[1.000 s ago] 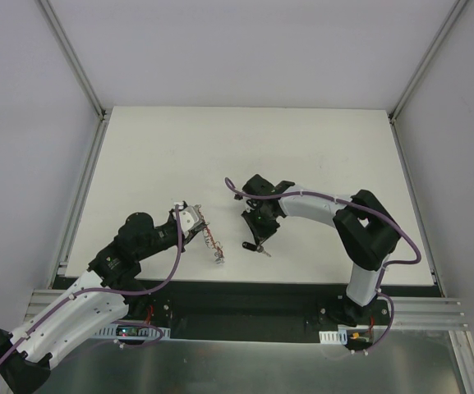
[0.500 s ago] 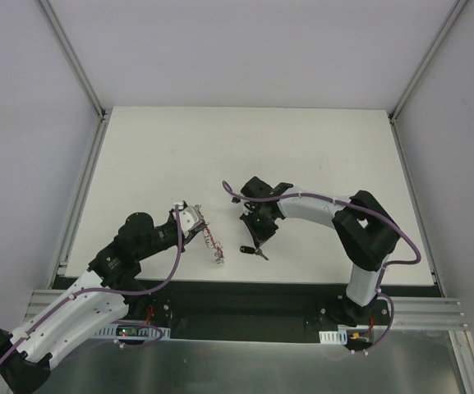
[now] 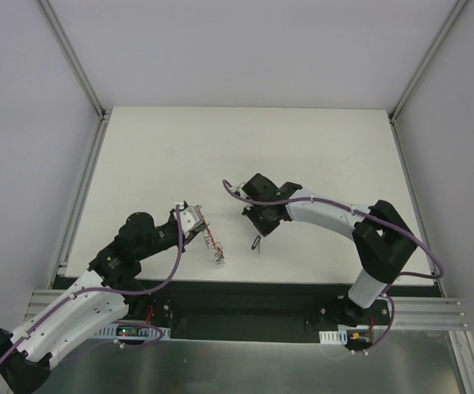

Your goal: Put the keys on the keyring

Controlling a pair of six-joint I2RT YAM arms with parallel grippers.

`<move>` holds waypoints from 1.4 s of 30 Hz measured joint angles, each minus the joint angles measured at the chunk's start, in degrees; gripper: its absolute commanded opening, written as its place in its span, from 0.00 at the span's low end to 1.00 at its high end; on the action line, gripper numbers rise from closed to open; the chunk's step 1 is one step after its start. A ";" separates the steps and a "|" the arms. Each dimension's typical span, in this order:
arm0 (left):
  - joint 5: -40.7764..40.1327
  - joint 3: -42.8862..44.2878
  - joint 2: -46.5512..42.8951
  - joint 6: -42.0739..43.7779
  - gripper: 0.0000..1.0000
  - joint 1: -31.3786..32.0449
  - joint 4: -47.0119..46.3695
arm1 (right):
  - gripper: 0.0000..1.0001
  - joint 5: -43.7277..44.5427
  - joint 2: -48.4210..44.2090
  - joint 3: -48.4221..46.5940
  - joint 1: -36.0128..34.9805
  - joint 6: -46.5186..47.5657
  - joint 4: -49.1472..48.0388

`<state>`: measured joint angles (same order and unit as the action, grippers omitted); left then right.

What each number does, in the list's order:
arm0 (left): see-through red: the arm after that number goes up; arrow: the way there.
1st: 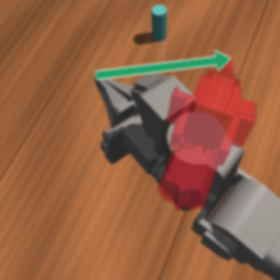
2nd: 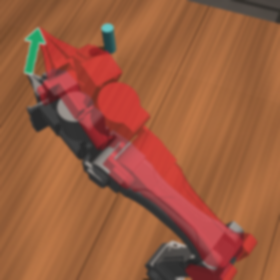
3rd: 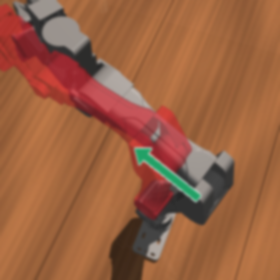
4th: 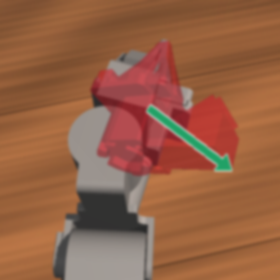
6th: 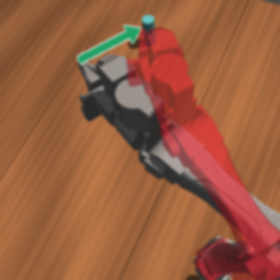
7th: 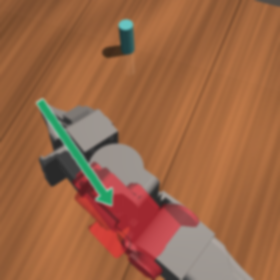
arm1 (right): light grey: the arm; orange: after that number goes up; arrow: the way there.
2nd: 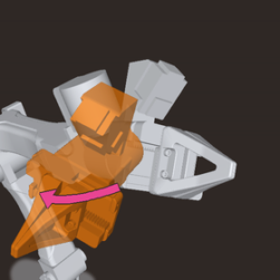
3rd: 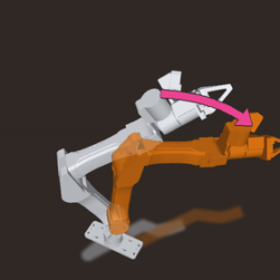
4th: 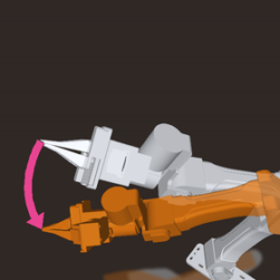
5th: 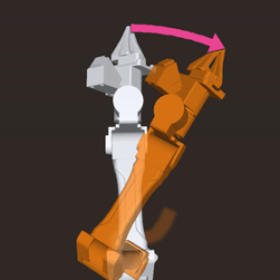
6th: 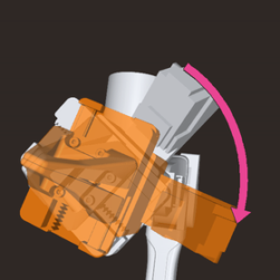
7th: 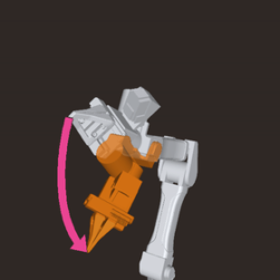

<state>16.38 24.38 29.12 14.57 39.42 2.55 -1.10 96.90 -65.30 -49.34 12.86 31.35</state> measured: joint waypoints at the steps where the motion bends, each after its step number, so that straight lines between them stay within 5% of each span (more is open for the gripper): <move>1: 0.00 0.00 0.07 0.00 0.00 0.00 -0.02 | 0.01 0.72 0.02 0.00 0.00 0.31 0.13; 26: -0.02 0.00 0.61 0.00 0.00 0.00 -0.02 | 0.03 7.08 11.98 -9.35 -0.04 3.72 -1.75; 42: -0.07 0.00 0.94 -0.02 0.00 0.00 -0.02 | 0.20 3.39 12.63 -9.11 3.34 2.71 -3.65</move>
<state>16.32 24.38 30.06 14.55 39.42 2.52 2.28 109.54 -74.41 -46.00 15.57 27.70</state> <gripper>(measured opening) 0.008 0.196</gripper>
